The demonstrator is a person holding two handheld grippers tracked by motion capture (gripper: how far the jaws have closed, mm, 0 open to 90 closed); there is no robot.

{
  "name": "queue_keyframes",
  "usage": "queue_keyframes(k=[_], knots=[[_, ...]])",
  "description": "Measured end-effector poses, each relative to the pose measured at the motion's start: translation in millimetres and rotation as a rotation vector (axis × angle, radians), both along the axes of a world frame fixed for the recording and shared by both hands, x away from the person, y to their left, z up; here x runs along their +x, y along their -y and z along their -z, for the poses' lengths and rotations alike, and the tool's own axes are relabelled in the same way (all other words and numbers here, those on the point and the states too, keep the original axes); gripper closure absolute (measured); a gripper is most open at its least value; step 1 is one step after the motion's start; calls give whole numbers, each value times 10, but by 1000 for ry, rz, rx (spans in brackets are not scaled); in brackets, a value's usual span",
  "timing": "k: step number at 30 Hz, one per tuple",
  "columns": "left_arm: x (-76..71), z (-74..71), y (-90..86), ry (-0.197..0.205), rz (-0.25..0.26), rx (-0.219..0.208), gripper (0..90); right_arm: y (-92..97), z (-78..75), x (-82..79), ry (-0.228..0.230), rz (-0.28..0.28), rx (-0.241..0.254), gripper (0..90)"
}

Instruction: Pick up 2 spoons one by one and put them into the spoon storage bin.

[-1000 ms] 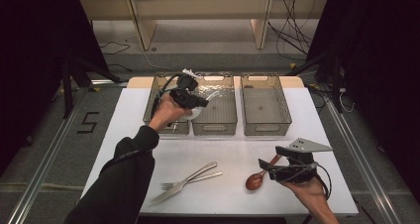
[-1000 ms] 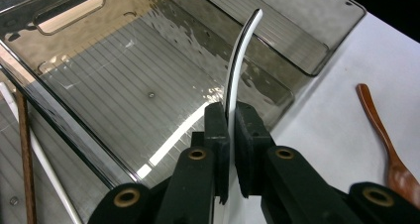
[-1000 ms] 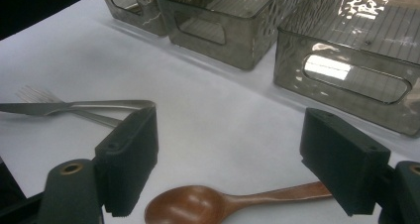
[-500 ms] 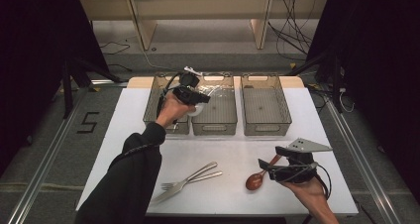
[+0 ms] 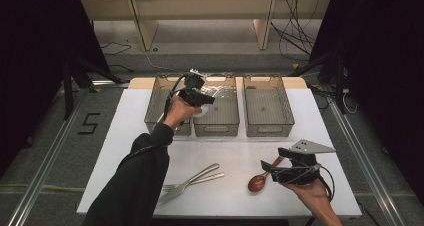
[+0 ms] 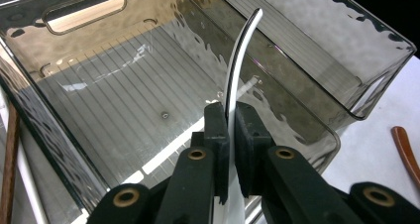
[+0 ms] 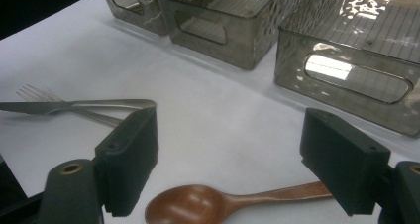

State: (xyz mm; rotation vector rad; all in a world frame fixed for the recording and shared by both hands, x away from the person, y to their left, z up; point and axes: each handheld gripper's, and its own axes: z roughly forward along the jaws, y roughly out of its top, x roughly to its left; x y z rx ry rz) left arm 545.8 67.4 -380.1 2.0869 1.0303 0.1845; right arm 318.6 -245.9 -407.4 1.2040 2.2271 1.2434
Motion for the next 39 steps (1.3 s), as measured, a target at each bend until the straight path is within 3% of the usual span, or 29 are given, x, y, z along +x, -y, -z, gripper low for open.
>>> queue_keyframes(k=[16, 23, 28, 33, 36, 39], knots=[[38, 117, 101, -9, -8, -15, 843, 4, 1, -1, 1, -2, 2, 237], [31, 165, 129, -13, -7, 19, 834, 5, 2, 0, -2, 0, 1, 237], [8, 100, 92, -10, -27, -24, 725, 9, 1, -2, 0, 0, 0, 237], [-69, -9, 10, -20, -20, -24, 546, 10, 0, -6, 1, 1, -1, 237], [-175, -55, -87, 26, -38, -33, 477, 10, 3, -5, -1, 3, -3, 238], [-269, -61, -201, 18, -35, -54, 429, 5, 4, -3, -3, 3, -5, 238]])
